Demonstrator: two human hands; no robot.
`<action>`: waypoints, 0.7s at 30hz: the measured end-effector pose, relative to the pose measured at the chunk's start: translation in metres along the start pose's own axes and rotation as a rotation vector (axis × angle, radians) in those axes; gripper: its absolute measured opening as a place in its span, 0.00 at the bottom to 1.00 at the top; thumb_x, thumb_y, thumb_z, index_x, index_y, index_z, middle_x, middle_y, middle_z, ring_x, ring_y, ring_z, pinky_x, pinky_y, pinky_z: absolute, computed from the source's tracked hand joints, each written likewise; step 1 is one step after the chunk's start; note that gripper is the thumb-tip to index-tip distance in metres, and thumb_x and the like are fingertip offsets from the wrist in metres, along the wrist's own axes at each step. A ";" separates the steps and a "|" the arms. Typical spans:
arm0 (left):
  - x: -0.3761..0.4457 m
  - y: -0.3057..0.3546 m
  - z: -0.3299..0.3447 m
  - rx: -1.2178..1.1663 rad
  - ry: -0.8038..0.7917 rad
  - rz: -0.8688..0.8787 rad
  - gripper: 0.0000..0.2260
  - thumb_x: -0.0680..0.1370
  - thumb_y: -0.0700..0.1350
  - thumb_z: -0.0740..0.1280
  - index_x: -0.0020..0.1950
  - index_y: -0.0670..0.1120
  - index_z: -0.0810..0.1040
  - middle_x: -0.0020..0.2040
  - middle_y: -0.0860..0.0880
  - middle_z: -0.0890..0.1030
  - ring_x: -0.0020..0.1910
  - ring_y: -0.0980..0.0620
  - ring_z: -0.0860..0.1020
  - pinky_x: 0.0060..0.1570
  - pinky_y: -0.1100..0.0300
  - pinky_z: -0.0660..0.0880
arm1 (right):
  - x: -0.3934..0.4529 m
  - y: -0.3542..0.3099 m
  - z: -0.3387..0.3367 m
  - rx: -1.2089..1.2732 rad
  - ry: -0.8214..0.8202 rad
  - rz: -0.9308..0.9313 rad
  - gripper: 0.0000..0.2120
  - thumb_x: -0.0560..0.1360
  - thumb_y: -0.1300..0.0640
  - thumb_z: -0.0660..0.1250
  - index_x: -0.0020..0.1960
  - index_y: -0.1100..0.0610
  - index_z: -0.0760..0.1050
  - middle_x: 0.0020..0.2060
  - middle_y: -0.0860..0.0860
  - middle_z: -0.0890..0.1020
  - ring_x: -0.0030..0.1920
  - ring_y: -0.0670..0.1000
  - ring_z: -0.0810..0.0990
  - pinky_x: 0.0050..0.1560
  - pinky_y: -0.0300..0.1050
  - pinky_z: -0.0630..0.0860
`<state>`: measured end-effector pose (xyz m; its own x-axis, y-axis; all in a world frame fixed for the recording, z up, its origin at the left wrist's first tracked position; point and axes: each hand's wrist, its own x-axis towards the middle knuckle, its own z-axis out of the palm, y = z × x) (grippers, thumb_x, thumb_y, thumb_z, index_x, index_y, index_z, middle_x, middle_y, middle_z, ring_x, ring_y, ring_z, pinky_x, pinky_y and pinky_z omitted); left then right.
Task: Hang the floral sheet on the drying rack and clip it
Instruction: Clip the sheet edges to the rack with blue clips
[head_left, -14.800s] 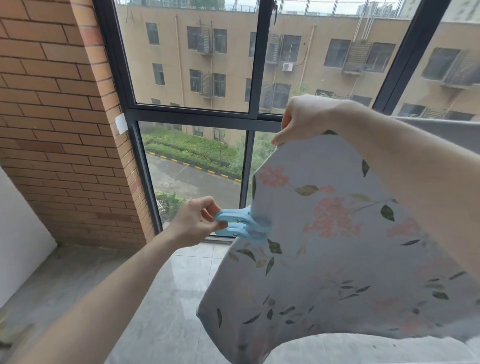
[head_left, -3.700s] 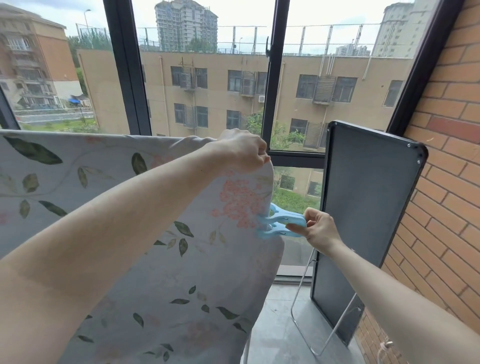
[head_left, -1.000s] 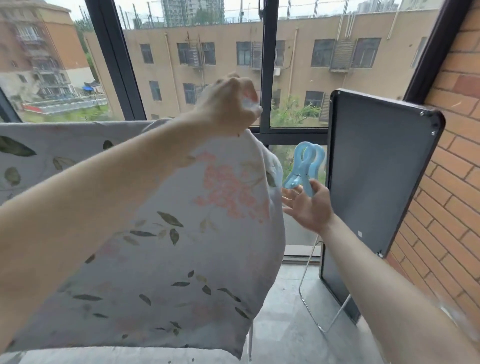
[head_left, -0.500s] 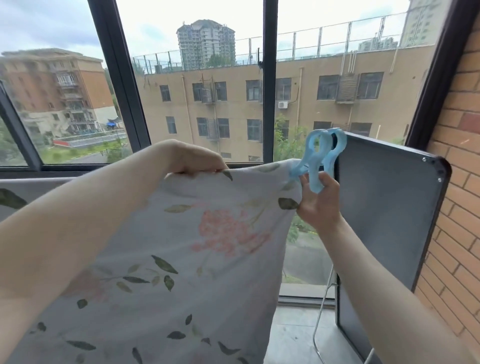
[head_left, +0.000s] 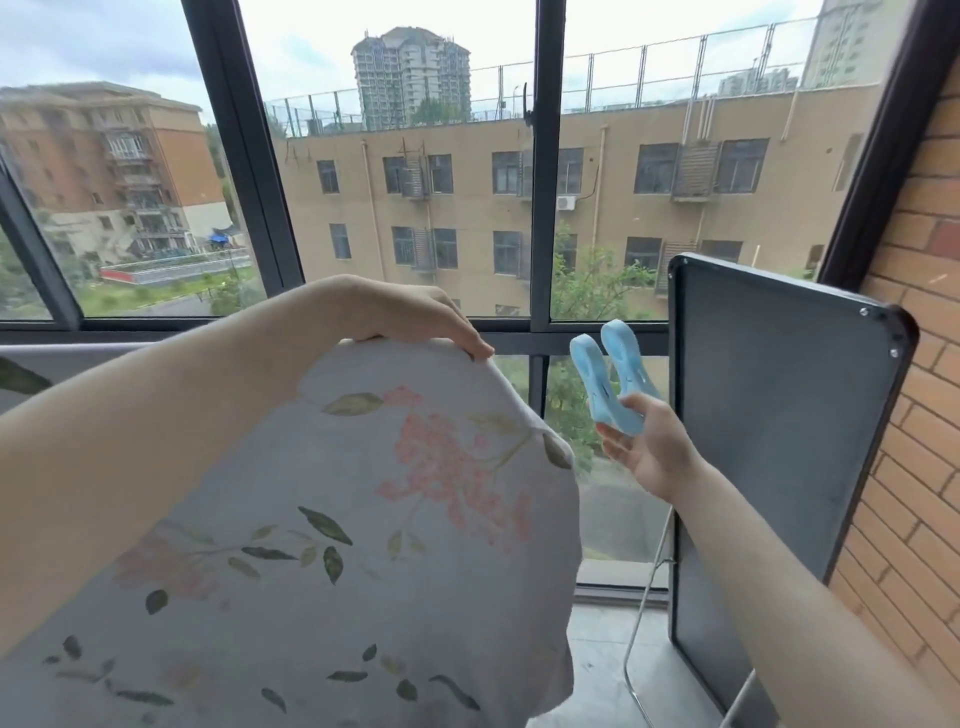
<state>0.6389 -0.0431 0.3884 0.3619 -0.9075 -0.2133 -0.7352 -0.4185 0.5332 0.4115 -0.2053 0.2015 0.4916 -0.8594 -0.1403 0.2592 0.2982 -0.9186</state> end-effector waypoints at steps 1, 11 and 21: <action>-0.003 0.002 0.001 0.019 0.004 0.036 0.07 0.74 0.52 0.77 0.41 0.50 0.87 0.45 0.47 0.87 0.38 0.47 0.84 0.44 0.50 0.84 | -0.005 -0.008 0.002 -0.022 -0.007 -0.069 0.11 0.78 0.57 0.64 0.60 0.49 0.76 0.52 0.54 0.79 0.50 0.53 0.78 0.46 0.47 0.74; -0.012 -0.009 0.007 0.205 0.218 0.233 0.13 0.78 0.60 0.69 0.44 0.55 0.88 0.45 0.51 0.86 0.45 0.51 0.84 0.46 0.54 0.82 | -0.059 -0.042 -0.002 -0.813 0.126 -0.779 0.16 0.68 0.60 0.81 0.40 0.57 0.72 0.35 0.53 0.83 0.32 0.47 0.76 0.30 0.43 0.75; -0.041 -0.037 0.005 0.190 0.276 0.324 0.14 0.82 0.60 0.64 0.52 0.55 0.86 0.49 0.53 0.84 0.49 0.53 0.82 0.47 0.58 0.79 | -0.067 -0.034 0.027 -0.929 0.111 -0.916 0.23 0.63 0.57 0.84 0.31 0.56 0.68 0.26 0.50 0.78 0.26 0.45 0.67 0.23 0.37 0.66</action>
<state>0.6489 0.0093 0.3734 0.2161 -0.9598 0.1789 -0.9183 -0.1376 0.3712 0.3923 -0.1462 0.2522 0.3618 -0.6387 0.6791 -0.2272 -0.7669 -0.6002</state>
